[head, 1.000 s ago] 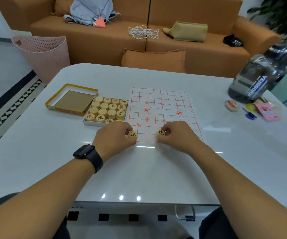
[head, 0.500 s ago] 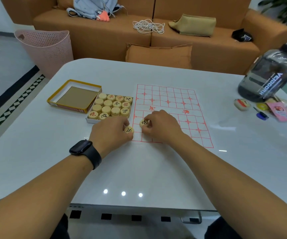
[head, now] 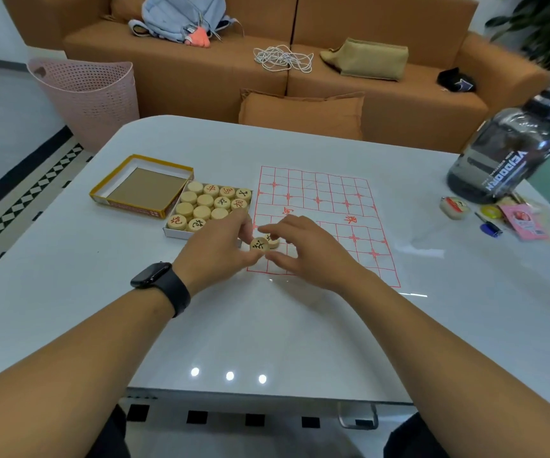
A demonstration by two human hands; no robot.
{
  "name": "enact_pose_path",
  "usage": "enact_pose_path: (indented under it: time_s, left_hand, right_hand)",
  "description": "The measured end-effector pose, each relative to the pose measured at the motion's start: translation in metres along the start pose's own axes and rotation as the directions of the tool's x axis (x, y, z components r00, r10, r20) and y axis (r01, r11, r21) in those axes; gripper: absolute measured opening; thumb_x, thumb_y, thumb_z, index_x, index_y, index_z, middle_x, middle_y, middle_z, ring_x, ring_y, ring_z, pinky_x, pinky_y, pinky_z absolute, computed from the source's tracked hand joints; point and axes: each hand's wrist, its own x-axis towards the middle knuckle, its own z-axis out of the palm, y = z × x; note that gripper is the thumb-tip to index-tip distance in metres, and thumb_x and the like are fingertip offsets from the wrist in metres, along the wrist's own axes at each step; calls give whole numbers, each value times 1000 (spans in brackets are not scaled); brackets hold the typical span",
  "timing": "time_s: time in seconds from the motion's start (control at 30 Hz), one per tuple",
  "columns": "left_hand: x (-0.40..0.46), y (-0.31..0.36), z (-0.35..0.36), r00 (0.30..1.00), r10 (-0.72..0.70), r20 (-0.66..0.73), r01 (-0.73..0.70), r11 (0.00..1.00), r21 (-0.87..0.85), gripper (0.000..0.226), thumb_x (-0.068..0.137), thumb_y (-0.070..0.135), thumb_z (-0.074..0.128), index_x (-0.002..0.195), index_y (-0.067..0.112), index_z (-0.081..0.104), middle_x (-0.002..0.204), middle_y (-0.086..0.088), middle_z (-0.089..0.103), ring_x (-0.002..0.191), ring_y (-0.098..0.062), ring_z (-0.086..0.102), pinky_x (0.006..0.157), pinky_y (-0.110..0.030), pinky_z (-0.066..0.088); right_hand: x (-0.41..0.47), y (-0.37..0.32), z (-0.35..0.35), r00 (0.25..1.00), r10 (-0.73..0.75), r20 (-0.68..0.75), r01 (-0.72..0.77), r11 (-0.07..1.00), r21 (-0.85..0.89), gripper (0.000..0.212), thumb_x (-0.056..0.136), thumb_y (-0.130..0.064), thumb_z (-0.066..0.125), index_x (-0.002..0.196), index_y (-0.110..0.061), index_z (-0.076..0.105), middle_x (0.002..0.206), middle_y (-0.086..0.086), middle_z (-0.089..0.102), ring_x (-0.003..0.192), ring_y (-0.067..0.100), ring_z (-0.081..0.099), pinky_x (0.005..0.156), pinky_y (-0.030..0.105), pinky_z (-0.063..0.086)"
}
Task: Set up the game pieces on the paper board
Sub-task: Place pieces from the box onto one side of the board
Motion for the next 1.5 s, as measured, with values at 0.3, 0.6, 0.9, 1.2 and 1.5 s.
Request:
enact_pose_path:
  time_s: [0.3, 0.6, 0.9, 1.2, 1.5]
  left_hand:
    - [-1, 0, 6, 992, 61, 110, -50, 994, -98, 39, 81, 31, 82, 96, 27, 46, 93, 13, 68, 76, -3, 56, 65, -28, 49]
    - [8, 2, -1, 998, -6, 56, 15, 986, -168, 25, 93, 27, 69, 115, 31, 58, 106, 15, 69, 83, -6, 65, 73, -23, 52]
    - [6, -6, -10, 995, -52, 83, 56, 997, -47, 18, 95, 23, 61, 99, 28, 78, 95, 20, 71, 89, 2, 62, 85, -28, 54]
    - [6, -19, -30, 979, -175, -101, 193, 961, 200, 13, 91, 35, 60, 93, 31, 72, 88, 15, 68, 85, -13, 63, 71, -31, 50]
    - [16, -47, -42, 900, -375, -221, 428, 855, 291, 24, 79, 45, 68, 90, 24, 62, 88, 4, 62, 85, -24, 60, 65, -30, 43]
  right_hand:
    - [-1, 5, -1, 995, -61, 77, 64, 997, -49, 36, 93, -39, 70, 127, -28, 68, 114, -7, 64, 104, 14, 48, 82, 41, 51]
    - [11, 28, -15, 995, 104, -7, -105, 987, -126, 34, 92, -48, 67, 122, -31, 66, 113, -14, 64, 101, 7, 50, 81, 31, 52]
    - [27, 47, 9, 899, 433, -70, -430, 901, 60, 39, 96, -43, 66, 129, -24, 66, 121, -5, 65, 107, 14, 59, 87, 34, 53]
    - [29, 35, 4, 914, 392, -105, -388, 920, 59, 38, 98, -44, 61, 133, -28, 64, 118, -7, 65, 111, 14, 56, 86, 32, 48]
    - [85, -42, 18, 950, 309, -35, -310, 951, -21, 34, 90, -45, 64, 118, -26, 69, 112, -4, 62, 101, 18, 60, 80, 39, 54]
